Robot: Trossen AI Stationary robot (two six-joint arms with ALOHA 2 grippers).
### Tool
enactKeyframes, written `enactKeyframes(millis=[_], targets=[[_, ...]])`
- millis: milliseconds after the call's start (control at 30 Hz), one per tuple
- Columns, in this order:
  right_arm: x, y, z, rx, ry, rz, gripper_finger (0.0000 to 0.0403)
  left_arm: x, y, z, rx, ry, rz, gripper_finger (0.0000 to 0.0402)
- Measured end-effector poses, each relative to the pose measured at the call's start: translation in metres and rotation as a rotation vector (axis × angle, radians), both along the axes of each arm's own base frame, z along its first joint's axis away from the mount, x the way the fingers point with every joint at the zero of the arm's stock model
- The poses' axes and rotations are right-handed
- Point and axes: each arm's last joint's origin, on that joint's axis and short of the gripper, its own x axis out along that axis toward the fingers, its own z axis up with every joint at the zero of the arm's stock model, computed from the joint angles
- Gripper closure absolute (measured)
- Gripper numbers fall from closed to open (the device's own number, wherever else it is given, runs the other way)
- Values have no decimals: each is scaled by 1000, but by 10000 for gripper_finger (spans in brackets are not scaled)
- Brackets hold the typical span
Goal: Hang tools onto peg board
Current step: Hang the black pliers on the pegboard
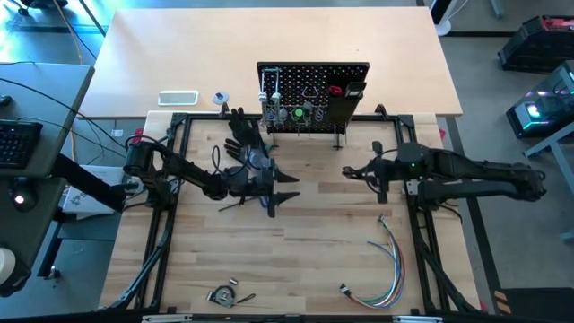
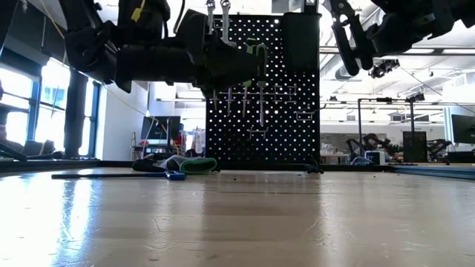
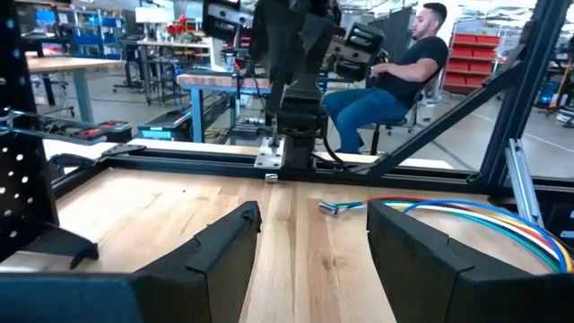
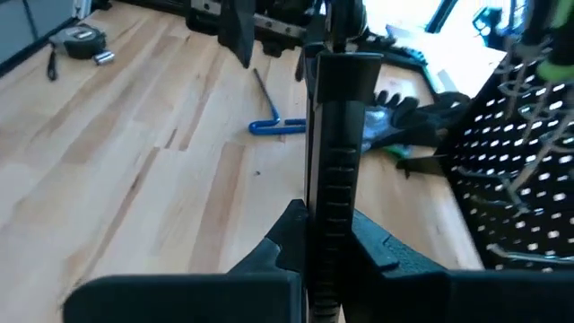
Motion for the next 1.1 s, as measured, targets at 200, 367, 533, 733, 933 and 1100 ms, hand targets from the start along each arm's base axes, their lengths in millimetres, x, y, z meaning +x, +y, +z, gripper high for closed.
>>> enactKeyframes(millis=[200,367,533,733,933,1100], targets=[[-8,-5,11,-51,-97,-32,381,0,2,0,-18,-2,23,200],[-17,-7,24,-80,-219,-59,381,0,2,0,-16,-1,25,200],[-22,-9,34,-136,-318,-72,381,0,2,0,10,1,26,200],[-26,-14,42,-177,-390,-86,381,0,2,0,40,4,28,200],[-24,-14,48,-128,-464,52,381,0,3,0,78,6,32,200],[-11,-19,36,-37,-359,42,381,0,5,0,82,7,38,200]])
